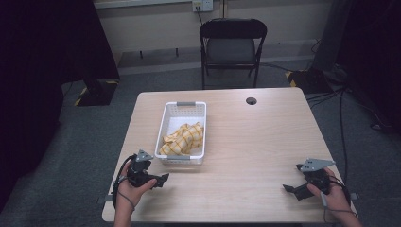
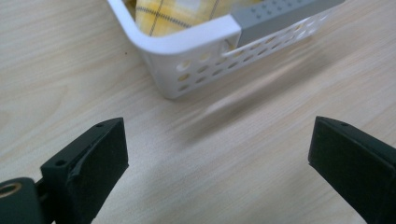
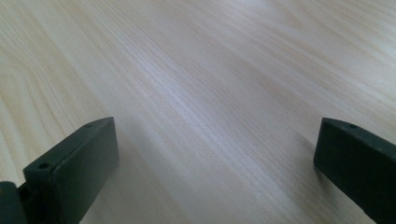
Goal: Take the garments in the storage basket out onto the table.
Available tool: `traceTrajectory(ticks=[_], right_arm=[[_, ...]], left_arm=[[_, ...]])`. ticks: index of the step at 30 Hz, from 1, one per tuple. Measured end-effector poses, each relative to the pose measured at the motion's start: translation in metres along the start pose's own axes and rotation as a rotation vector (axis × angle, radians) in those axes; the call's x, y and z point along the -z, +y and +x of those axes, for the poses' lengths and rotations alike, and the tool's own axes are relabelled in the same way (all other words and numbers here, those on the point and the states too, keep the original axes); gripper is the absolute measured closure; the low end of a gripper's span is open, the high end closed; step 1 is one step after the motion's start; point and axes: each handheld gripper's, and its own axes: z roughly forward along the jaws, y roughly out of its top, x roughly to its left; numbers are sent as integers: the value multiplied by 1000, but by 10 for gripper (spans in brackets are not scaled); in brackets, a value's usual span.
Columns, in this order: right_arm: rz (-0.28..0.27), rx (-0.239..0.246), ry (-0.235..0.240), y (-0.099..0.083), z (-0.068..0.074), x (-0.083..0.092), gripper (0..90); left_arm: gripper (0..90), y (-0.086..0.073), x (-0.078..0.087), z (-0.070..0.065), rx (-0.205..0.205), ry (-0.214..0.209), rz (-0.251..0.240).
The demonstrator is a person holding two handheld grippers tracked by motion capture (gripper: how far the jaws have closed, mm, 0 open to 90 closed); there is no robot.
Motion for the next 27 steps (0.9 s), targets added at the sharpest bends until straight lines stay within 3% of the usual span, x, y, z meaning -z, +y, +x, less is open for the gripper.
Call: traceTrajectory(ticks=[12, 27], right_arm=[[0, 0, 0, 0, 0, 0, 0], [0, 0, 0, 0, 0, 0, 0]], left_arm=[[43, 19, 9, -3, -16, -15, -26], [47, 40, 10, -5, -38, -3, -6]])
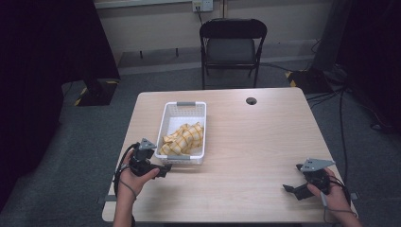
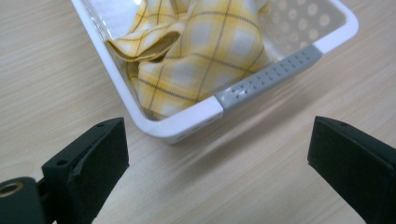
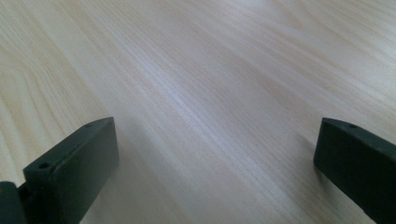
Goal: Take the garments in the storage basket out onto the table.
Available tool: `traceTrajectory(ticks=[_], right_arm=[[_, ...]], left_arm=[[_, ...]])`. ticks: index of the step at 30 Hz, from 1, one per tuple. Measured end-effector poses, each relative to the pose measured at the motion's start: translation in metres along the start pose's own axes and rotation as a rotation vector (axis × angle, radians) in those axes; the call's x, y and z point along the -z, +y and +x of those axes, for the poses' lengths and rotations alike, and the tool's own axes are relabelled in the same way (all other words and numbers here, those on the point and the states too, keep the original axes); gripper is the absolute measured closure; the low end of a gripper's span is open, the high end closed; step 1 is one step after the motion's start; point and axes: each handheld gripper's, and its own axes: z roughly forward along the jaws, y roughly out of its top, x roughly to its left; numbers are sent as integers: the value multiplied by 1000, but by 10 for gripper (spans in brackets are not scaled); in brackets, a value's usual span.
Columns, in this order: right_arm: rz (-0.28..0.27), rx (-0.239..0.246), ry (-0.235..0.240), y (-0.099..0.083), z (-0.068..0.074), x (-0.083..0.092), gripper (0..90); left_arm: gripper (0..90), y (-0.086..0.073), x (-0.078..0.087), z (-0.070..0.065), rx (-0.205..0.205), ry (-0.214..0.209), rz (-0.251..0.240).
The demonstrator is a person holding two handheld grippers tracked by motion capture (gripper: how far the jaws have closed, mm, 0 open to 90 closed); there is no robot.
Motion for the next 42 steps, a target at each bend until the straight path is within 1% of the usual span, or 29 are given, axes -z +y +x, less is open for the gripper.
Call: traceTrajectory(ticks=[1, 3, 6, 12, 20, 23, 25, 26, 27, 28, 29, 31, 32, 34, 36, 38, 42], right_arm=[[0, 0, 0, 0, 0, 0, 0], [0, 0, 0, 0, 0, 0, 0], [0, 0, 0, 0, 0, 0, 0], [0, 0, 0, 0, 0, 0, 0], [0, 0, 0, 0, 0, 0, 0], [0, 0, 0, 0, 0, 0, 0], [0, 0, 0, 0, 0, 0, 0], [0, 0, 0, 0, 0, 0, 0], [0, 0, 0, 0, 0, 0, 0], [0, 0, 0, 0, 0, 0, 0], [0, 0, 0, 0, 0, 0, 0], [0, 0, 0, 0, 0, 0, 0], [0, 0, 0, 0, 0, 0, 0], [0, 0, 0, 0, 0, 0, 0], [0, 0, 0, 0, 0, 0, 0], [0, 0, 0, 0, 0, 0, 0], [0, 0, 0, 0, 0, 0, 0]], left_arm=[[47, 2, 0, 0, -3, -3, -3], [47, 5, 1, 0, 4, -8, -11], [47, 10, 1, 0, -2, -17, -17], [47, 20, 1, -1, -13, -17, -22], [47, 31, -4, 1, -1, -21, -44], [47, 35, -8, 1, -4, -19, -36], [47, 37, -11, 1, -14, -23, -31], [47, 38, -13, 1, -8, -24, -40], [47, 38, -14, 0, -5, -29, -39], [47, 39, -15, 0, -11, -33, -38], [47, 40, -16, 0, -8, -27, -39], [47, 42, -19, -1, -21, -17, -25], [47, 43, -20, -1, -22, -15, -25], [47, 45, -21, -1, -22, -17, -30], [47, 47, -23, -1, -25, -15, -24], [47, 49, -25, -2, -21, -17, -25], [47, 54, -28, -3, -30, -22, -24]])
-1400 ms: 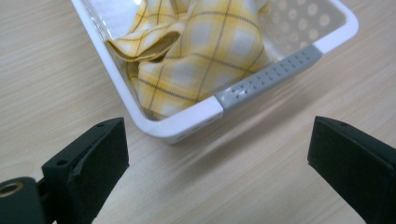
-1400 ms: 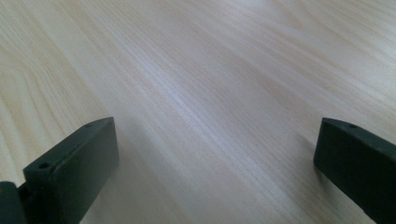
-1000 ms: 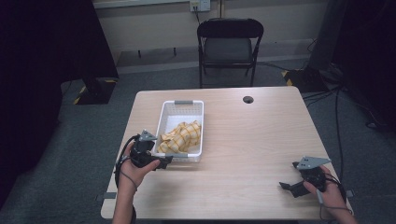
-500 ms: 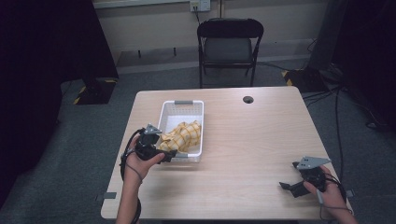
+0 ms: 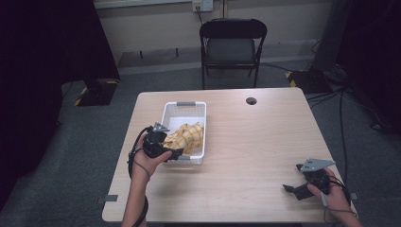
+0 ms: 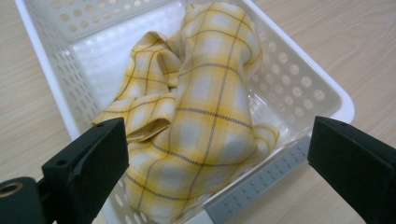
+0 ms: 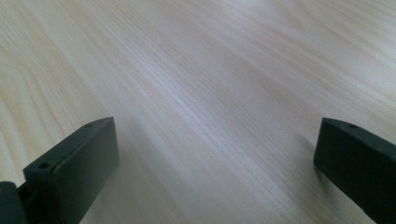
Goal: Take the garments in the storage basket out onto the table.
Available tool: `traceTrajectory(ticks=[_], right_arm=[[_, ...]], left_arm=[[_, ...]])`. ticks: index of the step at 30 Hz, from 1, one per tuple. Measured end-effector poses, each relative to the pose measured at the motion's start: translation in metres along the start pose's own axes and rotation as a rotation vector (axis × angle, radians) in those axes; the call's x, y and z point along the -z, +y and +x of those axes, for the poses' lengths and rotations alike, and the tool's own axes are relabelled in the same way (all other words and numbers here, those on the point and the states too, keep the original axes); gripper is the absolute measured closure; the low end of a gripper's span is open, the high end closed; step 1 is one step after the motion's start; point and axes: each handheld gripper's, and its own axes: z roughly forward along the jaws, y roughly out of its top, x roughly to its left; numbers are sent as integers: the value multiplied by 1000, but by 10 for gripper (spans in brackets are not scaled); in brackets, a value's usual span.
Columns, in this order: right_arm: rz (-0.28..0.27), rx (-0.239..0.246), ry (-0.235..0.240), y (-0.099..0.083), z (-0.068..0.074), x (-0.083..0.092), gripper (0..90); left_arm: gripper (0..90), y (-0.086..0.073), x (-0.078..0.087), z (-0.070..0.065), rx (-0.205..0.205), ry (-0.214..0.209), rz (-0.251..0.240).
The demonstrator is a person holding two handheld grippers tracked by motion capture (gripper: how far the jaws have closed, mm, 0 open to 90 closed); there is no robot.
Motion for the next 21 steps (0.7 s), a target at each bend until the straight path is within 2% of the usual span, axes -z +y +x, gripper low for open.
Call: traceTrajectory(ticks=[21], right_arm=[[0, 0, 0, 0, 0, 0, 0]], left_arm=[[47, 16, -26, -1, 12, -17, 27]])
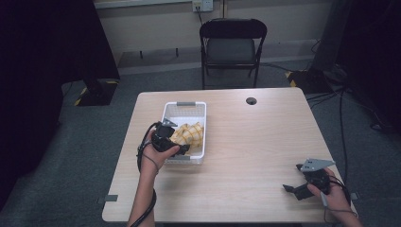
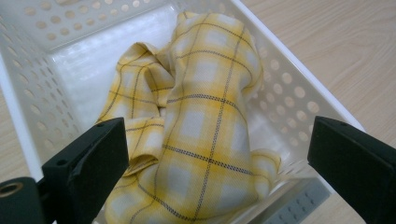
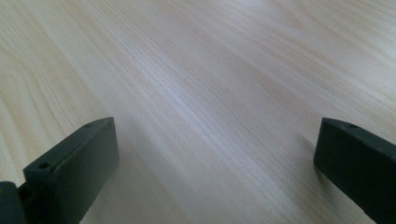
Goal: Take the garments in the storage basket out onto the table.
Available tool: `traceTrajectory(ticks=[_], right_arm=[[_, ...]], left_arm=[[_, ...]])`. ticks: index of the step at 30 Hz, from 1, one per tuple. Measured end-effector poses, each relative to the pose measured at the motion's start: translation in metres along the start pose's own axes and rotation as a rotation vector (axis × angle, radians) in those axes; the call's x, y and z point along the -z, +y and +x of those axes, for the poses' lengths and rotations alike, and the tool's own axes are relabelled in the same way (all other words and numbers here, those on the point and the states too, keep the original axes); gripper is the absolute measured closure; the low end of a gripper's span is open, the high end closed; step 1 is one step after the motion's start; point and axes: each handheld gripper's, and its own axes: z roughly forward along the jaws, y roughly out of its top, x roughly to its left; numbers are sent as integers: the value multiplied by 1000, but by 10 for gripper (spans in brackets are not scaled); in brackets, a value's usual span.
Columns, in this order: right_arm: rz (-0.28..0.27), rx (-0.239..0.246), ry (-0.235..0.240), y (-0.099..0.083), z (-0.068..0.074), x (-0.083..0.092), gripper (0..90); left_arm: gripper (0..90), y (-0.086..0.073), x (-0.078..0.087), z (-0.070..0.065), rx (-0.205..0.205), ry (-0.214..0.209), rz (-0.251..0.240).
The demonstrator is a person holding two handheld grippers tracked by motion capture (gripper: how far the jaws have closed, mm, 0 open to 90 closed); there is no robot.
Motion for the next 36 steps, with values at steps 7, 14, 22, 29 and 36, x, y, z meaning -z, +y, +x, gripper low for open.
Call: traceTrajectory(ticks=[7, 14, 22, 29, 36], right_arm=[[0, 0, 0, 0, 0, 0, 0], [0, 0, 0, 0, 0, 0, 0], [0, 0, 0, 0, 0, 0, 0], [0, 0, 0, 0, 0, 0, 0], [0, 0, 0, 0, 0, 0, 0]], left_arm=[[47, 1, -8, 3, 4, 0, 17], [46, 3, -18, 4, 10, -3, 41], [47, 9, -29, 3, 3, -3, 70], [48, 11, -40, 2, 5, 2, 108], [63, 12, -47, 4, 32, 8, 167]])
